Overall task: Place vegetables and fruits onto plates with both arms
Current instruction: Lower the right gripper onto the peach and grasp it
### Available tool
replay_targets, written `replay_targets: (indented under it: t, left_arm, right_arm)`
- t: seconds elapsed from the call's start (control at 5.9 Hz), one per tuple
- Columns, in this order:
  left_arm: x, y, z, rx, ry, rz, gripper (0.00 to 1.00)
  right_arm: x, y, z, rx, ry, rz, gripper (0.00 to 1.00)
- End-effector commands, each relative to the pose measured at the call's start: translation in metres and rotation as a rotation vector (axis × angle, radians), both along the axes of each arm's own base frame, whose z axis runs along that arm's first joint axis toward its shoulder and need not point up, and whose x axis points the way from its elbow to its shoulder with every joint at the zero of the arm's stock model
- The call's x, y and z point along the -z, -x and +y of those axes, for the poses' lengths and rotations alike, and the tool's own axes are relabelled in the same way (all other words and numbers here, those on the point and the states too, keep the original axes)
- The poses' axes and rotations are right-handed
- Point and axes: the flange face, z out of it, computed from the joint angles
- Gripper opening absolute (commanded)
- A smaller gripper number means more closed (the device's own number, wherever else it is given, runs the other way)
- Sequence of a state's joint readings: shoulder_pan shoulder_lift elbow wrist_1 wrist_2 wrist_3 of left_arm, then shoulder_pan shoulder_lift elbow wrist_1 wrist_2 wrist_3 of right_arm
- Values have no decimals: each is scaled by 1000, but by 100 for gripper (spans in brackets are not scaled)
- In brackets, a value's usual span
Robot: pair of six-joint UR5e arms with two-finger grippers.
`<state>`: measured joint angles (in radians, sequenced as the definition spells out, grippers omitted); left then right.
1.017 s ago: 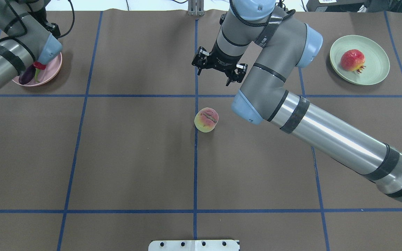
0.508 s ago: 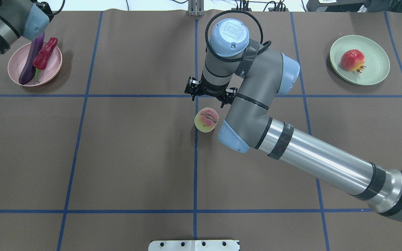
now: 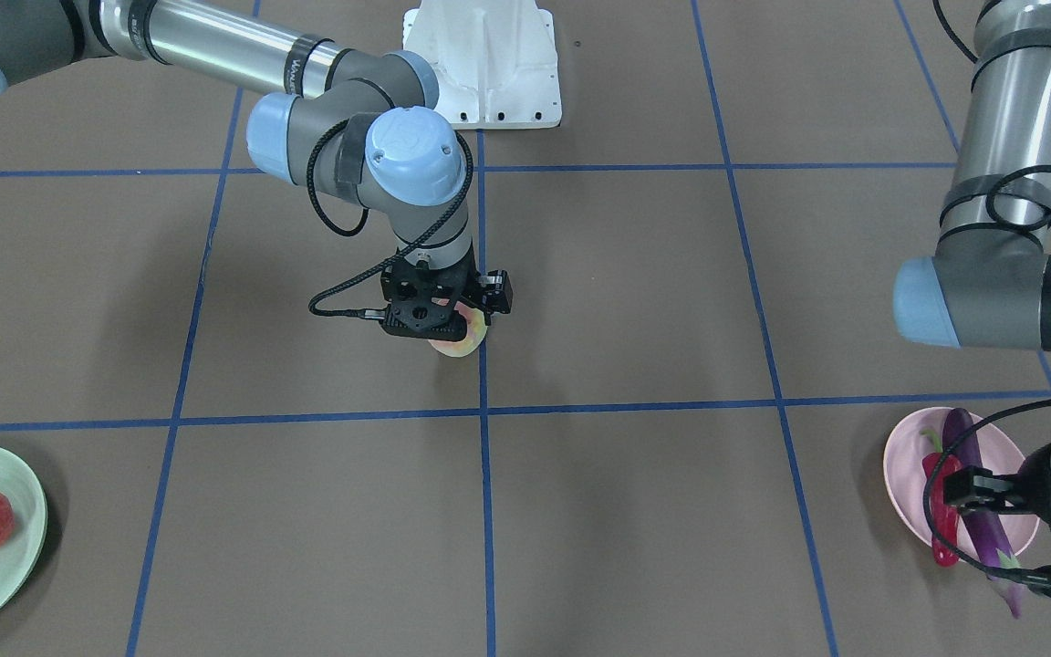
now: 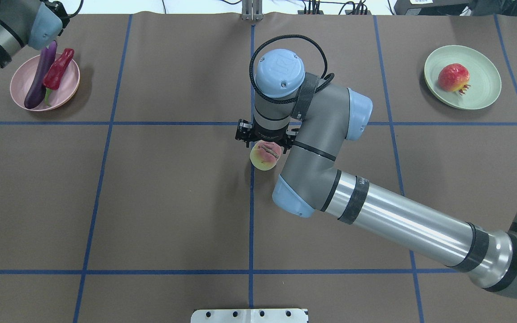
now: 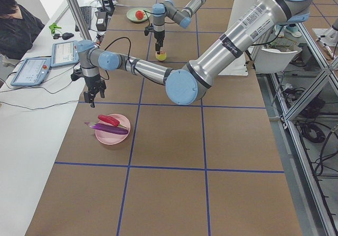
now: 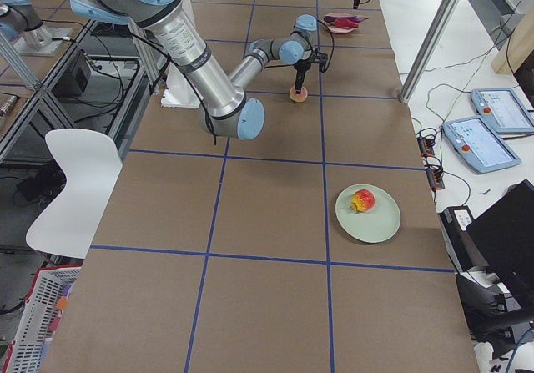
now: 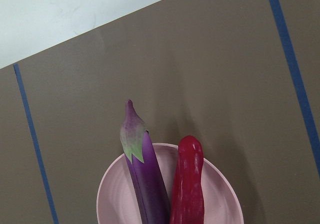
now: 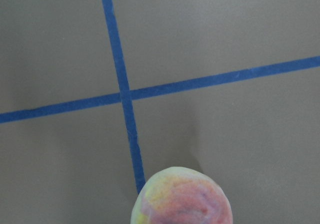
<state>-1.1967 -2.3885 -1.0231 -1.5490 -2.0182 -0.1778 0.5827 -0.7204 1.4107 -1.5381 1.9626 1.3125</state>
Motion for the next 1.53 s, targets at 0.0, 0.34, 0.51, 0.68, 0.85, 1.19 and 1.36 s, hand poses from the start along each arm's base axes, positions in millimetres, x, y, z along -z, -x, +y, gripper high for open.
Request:
replay_targets:
  t: [0.0, 0.34, 0.51, 0.68, 0.85, 1.19, 1.36]
  left_arm:
    - [-1, 1, 0, 4, 3, 0, 100]
    - [-1, 1, 0, 8, 4, 1, 100]
    - [-1, 1, 0, 9, 4, 1, 100]
    - [-1, 1, 0, 9, 4, 1, 100]
    - [-1, 1, 0, 11, 5, 1, 100]
    - [-2, 1, 0, 11, 7, 1, 100]
    - [-1, 1, 0, 11, 5, 1, 100]
  right_arm:
    - [-12, 10, 7, 16, -20, 26, 100]
    - [-18, 14, 4, 19, -38, 45, 100]
    - [-20, 15, 3, 19, -39, 48, 100]
    - [-17, 18, 7, 24, -49, 32, 100]
    - [-20, 22, 7, 26, -50, 27, 100]
    - [-28, 25, 5, 25, -54, 24, 99]
    - [-29, 25, 5, 22, -50, 23, 82]
